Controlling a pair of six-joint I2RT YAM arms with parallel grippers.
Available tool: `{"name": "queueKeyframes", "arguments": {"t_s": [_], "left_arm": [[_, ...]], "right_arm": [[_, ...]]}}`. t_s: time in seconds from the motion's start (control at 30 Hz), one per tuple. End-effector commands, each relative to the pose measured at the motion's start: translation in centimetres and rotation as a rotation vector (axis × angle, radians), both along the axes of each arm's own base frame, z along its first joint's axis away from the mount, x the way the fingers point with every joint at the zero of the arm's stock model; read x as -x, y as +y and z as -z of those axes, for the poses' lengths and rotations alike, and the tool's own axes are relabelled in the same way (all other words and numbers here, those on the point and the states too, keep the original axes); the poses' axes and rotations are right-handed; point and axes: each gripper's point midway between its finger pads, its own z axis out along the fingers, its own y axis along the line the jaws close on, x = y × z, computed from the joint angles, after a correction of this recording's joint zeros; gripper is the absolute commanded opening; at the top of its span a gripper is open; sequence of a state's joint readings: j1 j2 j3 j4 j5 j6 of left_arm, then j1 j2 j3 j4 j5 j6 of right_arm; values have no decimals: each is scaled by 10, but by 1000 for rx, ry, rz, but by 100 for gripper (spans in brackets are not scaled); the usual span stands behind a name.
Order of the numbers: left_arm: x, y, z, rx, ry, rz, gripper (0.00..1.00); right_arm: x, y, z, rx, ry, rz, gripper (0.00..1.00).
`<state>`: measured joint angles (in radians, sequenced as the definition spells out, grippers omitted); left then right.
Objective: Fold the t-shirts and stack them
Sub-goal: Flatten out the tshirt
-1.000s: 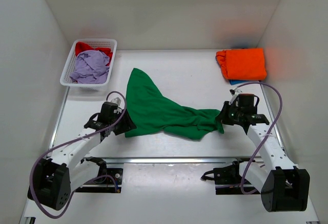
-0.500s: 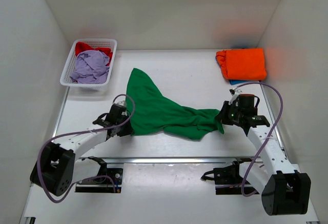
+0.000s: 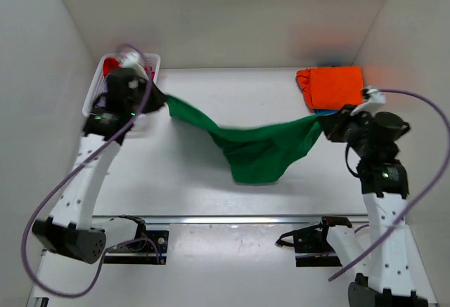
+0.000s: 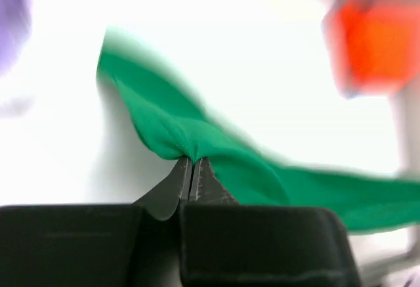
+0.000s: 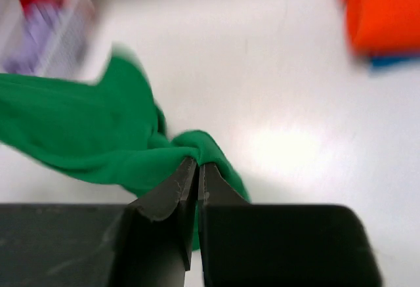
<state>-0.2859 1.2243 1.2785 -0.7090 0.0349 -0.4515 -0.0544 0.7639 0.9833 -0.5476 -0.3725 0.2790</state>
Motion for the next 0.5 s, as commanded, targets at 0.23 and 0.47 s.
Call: {"name": "queueKeyframes", "arguments": {"t_s": [0.23,0.47], "left_arm": [[67,46,-248,113,-525,-93,0],[43,41,-232,119,-483,-89,0]], "right_arm": [[81,-6,-210,-41,-528,76,0],[65,1,-226,-62,-529,20,0]]}}
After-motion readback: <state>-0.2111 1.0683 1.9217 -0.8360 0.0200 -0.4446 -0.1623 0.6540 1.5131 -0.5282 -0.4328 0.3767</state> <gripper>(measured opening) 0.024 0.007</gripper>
